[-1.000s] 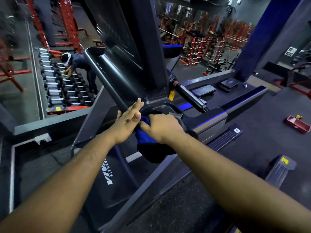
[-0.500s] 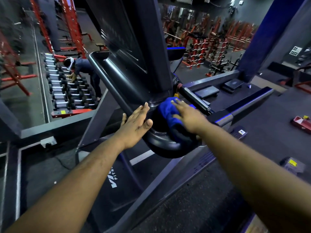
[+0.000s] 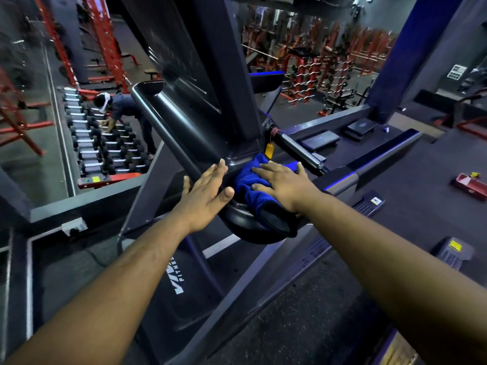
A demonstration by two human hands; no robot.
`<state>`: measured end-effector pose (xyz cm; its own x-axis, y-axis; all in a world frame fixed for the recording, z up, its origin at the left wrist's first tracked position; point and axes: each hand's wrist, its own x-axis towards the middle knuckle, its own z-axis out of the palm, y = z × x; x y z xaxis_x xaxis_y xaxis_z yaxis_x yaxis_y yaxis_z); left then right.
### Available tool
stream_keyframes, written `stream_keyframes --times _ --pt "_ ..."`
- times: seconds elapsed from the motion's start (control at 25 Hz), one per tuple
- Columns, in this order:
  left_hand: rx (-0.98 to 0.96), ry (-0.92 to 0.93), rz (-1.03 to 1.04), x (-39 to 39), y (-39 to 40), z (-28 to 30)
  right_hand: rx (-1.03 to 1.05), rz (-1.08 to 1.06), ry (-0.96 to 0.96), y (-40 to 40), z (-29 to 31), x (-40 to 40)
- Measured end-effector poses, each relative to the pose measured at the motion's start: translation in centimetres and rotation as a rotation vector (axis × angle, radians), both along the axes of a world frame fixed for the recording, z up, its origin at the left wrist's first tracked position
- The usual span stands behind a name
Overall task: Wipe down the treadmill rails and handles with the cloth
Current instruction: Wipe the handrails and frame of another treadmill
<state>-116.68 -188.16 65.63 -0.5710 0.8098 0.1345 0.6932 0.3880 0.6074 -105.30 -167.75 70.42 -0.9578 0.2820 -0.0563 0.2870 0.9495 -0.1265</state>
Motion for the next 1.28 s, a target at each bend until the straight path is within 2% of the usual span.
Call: stream_keyframes --times 0.12,0.2,0.28,0.44,0.56,0.64,0.72,0.8,0.92,0.96,1.04,1.12,1.16,1.2,1.28 --pt "-0.008 0.020 0.001 0.2 0.0 0.1 0.101 -0.135 0.122 -1.1 -1.1 3.9" --pt "0.011 0.006 0.012 0.4 0.3 0.1 0.094 -0.099 0.233 -3.6 -2.0 5.7" --pt "0.037 -0.022 0.014 0.4 0.5 0.0 0.022 -0.026 0.261 -5.5 -2.4 4.6" --pt "0.097 -0.157 -0.016 -0.2 0.1 0.3 0.003 0.108 0.164 -6.5 -1.2 0.9" --pt "0.095 -0.182 -0.026 -0.1 -0.2 0.8 0.026 0.406 0.211 -2.2 -1.2 3.0" --pt "0.082 -0.174 -0.029 0.1 -0.1 0.9 0.076 0.499 0.217 0.8 -1.1 4.1" --pt "0.094 -0.196 -0.022 -0.1 -0.1 1.0 0.132 0.415 0.183 -0.1 -0.7 3.1" --pt "0.116 -0.253 -0.033 -0.5 -0.2 1.2 0.154 0.200 0.079 -4.1 0.0 0.4" --pt "0.116 -0.343 -0.063 -1.1 -0.6 1.9 0.081 -0.016 0.011 -8.1 0.2 -2.0" --pt "0.095 -0.350 -0.066 -1.2 -0.7 2.0 0.075 -0.002 0.062 -7.9 -0.2 -1.5" --pt "0.061 -0.329 -0.062 -1.3 -0.7 1.9 0.056 0.186 0.234 -5.9 -1.1 1.3" --pt "0.067 -0.294 -0.074 -1.1 -0.7 1.5 0.076 0.452 0.260 -2.2 -1.9 4.3" --pt "0.072 -0.286 -0.083 -1.1 -0.7 1.4 0.084 0.517 0.245 0.4 -2.0 5.1" --pt "0.078 -0.280 -0.086 -1.0 -0.6 1.2 0.062 0.490 0.213 2.7 -1.8 5.2" --pt "0.086 -0.269 -0.082 -0.9 -0.7 1.2 -0.011 0.242 0.113 5.3 -1.1 3.0"
